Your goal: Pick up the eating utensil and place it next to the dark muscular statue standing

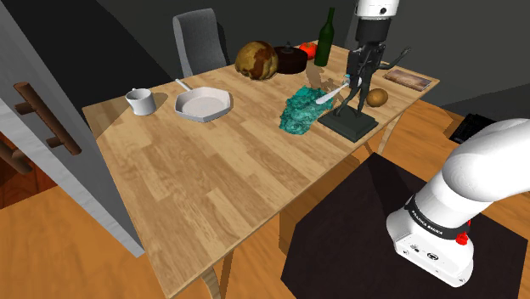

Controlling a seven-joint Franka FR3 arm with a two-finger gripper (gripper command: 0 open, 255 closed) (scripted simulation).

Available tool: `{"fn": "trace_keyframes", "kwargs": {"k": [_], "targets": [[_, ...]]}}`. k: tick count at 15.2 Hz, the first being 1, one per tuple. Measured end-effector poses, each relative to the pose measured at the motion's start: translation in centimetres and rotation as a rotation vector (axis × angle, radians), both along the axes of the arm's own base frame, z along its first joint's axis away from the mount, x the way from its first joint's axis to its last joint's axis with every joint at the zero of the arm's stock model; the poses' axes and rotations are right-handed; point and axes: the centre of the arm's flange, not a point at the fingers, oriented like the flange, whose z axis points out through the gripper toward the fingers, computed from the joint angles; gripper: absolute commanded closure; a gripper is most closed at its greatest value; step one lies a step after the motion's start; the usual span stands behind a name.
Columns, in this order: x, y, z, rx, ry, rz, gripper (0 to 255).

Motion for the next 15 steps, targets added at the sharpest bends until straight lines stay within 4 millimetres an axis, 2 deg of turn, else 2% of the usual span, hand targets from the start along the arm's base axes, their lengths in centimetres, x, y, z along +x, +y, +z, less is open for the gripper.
{"fn": "trace_keyframes", "kwargs": {"k": [15], "targets": [[0.0,0.0,-7.9,0.0,0.0,0.0,255]]}}
